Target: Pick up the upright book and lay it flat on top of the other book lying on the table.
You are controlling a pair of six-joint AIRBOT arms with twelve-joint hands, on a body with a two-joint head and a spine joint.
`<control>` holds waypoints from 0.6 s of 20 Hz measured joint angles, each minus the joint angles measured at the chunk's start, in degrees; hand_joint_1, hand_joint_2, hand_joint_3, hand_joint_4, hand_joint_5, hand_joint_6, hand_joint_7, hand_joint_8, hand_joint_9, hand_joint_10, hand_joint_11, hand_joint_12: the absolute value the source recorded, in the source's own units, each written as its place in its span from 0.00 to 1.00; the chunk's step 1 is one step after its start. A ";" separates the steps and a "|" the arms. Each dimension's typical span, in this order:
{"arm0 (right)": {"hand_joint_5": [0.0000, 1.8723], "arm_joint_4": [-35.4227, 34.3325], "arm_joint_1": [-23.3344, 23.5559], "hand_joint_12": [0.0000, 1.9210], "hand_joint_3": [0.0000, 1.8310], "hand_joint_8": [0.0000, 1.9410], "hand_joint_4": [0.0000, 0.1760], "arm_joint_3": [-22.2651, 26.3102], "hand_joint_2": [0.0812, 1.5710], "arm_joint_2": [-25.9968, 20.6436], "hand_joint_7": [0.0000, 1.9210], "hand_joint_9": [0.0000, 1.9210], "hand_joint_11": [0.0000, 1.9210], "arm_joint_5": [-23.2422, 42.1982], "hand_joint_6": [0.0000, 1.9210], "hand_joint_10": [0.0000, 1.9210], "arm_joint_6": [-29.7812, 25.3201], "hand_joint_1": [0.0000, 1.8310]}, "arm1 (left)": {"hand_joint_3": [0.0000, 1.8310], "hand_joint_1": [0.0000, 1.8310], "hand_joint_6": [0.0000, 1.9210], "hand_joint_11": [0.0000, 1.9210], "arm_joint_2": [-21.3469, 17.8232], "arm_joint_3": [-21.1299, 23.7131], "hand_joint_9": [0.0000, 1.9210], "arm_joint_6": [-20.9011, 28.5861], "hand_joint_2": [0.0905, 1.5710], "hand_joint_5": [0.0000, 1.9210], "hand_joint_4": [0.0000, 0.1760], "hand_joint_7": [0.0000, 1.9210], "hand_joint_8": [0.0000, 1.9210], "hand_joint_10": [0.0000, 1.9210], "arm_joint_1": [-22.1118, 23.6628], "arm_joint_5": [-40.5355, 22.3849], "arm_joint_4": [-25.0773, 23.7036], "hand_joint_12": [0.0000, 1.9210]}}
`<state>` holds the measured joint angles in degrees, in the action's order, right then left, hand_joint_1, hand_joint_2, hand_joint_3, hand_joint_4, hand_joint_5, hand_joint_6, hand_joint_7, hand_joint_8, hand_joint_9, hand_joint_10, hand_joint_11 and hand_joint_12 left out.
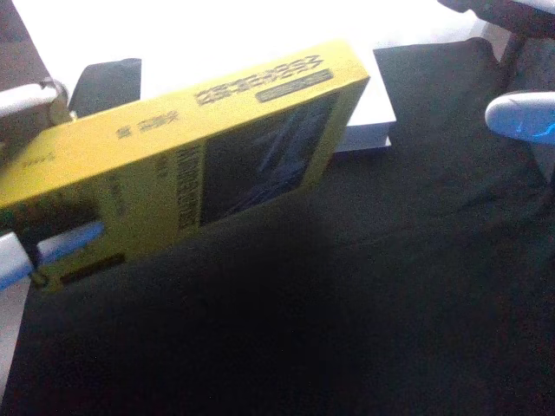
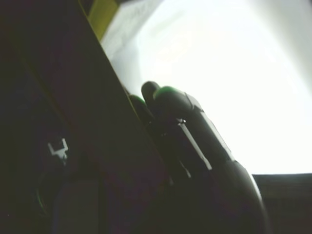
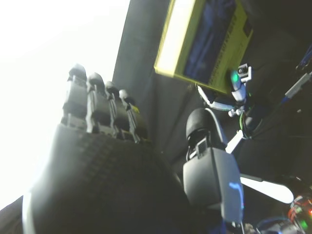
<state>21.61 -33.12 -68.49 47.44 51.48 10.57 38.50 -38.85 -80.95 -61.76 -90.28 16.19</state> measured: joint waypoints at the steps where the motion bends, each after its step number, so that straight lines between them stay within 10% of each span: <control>1: 0.00 -0.39 0.00 0.00 0.01 0.00 0.00 0.00 0.83 0.07 0.00 0.00 0.00 0.09 0.00 0.00 -0.02 0.11 | 0.00 0.60 0.65 0.61 0.28 -0.70 0.64 -0.04 0.76 0.42 0.00 0.61 0.45 0.56 1.18 -0.50 -0.22 0.72; 9: 0.00 0.85 3.69 0.00 0.00 0.00 0.00 -1.55 0.74 3.06 0.00 0.00 0.00 3.58 0.00 0.00 0.66 0.38 | 0.00 0.59 0.69 0.64 3.26 -5.16 0.68 -11.32 0.78 0.39 0.00 0.61 0.46 0.55 18.08 8.26 -2.80 0.67; 12: 0.00 2.45 8.63 0.00 0.00 0.00 0.03 -3.17 0.74 3.96 0.00 0.00 0.00 4.46 0.00 0.00 0.72 0.34 | 0.00 0.61 0.65 0.69 5.73 -7.54 0.74 -11.45 0.76 0.42 0.00 0.67 0.44 0.51 21.92 16.98 -3.10 0.68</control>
<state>24.05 -24.49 -71.66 51.40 55.94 11.29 44.23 -46.39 -92.40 -39.83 -73.30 13.08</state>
